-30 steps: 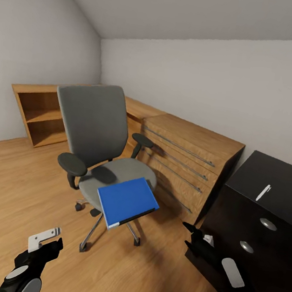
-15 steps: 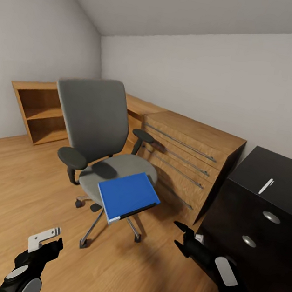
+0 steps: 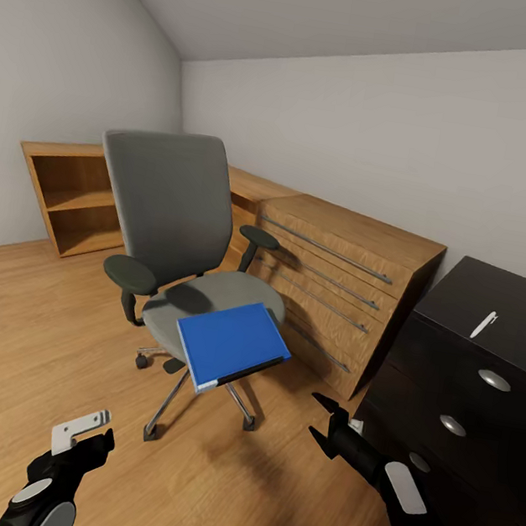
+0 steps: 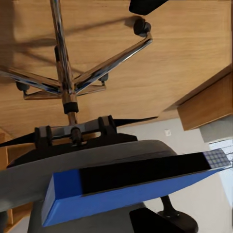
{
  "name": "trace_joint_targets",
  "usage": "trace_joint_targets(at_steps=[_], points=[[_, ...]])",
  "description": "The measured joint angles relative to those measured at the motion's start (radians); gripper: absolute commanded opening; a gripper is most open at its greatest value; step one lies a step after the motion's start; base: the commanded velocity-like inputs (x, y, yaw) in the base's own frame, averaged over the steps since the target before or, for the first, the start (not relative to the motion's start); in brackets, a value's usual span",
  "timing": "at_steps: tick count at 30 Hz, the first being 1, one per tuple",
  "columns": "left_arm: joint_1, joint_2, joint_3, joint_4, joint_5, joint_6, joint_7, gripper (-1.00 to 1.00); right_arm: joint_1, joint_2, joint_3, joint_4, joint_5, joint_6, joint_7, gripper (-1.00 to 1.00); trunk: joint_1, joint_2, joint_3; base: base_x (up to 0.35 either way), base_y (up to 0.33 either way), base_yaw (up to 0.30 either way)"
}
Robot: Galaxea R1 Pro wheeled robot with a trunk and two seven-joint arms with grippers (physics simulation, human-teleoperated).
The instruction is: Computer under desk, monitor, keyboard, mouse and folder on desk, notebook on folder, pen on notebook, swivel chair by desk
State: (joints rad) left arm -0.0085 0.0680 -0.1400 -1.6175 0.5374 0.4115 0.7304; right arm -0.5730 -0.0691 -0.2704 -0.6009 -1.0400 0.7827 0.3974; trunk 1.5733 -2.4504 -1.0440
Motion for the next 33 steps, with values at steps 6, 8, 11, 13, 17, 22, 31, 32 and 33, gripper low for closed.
trace_joint_targets(at_steps=[6, 8, 11, 13, 17, 22, 31, 32, 33], points=[[0.000, 0.000, -0.002, 0.001, 0.000, 0.000, 0.000, 1.00, 0.000, 0.016, 0.004, -0.002, 0.001, 0.002, 0.034, 1.00, 0.000, 0.000, 0.000, 0.000, 0.000, 0.000], [0.000, 0.001, -0.002, 0.001, 0.000, 0.000, 0.000, 1.00, 0.000, 0.019, 0.010, -0.002, 0.003, 0.002, 0.047, 1.00, 0.000, 0.000, 0.000, 0.000, 0.000, 0.000], [0.000, 0.001, -0.002, 0.002, 0.000, 0.000, 0.001, 1.00, 0.000, 0.021, 0.041, -0.002, 0.005, 0.002, 0.066, 1.00, 0.000, 0.000, 0.000, 0.029, 0.026, 0.000], [0.000, 0.001, -0.002, 0.002, 0.000, 0.000, 0.001, 1.00, 0.000, 0.022, 0.055, -0.002, 0.005, 0.002, 0.070, 1.00, 0.000, 0.000, 0.000, 0.123, 0.105, 0.000], [0.000, 0.001, -0.002, 0.002, 0.000, 0.000, 0.001, 1.00, 0.000, 0.022, 0.078, -0.002, 0.005, 0.001, 0.075, 1.00, 0.000, 0.000, 0.000, 0.138, 0.100, 0.000], [0.000, 0.002, -0.002, 0.002, 0.000, 0.000, 0.001, 1.00, 0.000, 0.022, 0.084, -0.002, 0.005, 0.001, 0.076, 1.00, 0.000, 0.000, 0.000, 0.039, 0.026, 0.000], [0.000, 0.002, -0.002, 0.003, -0.002, 0.000, 0.001, 1.00, 0.000, 0.022, 0.086, -0.002, 0.005, 0.000, 0.076, 1.00, 0.000, 0.000, 0.000, 0.079, 0.037, 0.000], [0.000, 0.002, -0.002, 0.004, -0.001, 0.000, 0.001, 1.00, 0.000, 0.022, 0.086, -0.002, 0.005, 0.000, 0.076, 1.00, 0.000, 0.000, 0.000, 0.091, 0.034, 0.000], [0.000, 0.002, -0.002, 0.004, -0.001, 0.000, 0.001, 1.00, 0.000, 0.022, 0.086, -0.002, 0.005, 0.000, 0.076, 1.00, 0.000, 0.000, 0.000, 0.073, 0.027, 0.000]])
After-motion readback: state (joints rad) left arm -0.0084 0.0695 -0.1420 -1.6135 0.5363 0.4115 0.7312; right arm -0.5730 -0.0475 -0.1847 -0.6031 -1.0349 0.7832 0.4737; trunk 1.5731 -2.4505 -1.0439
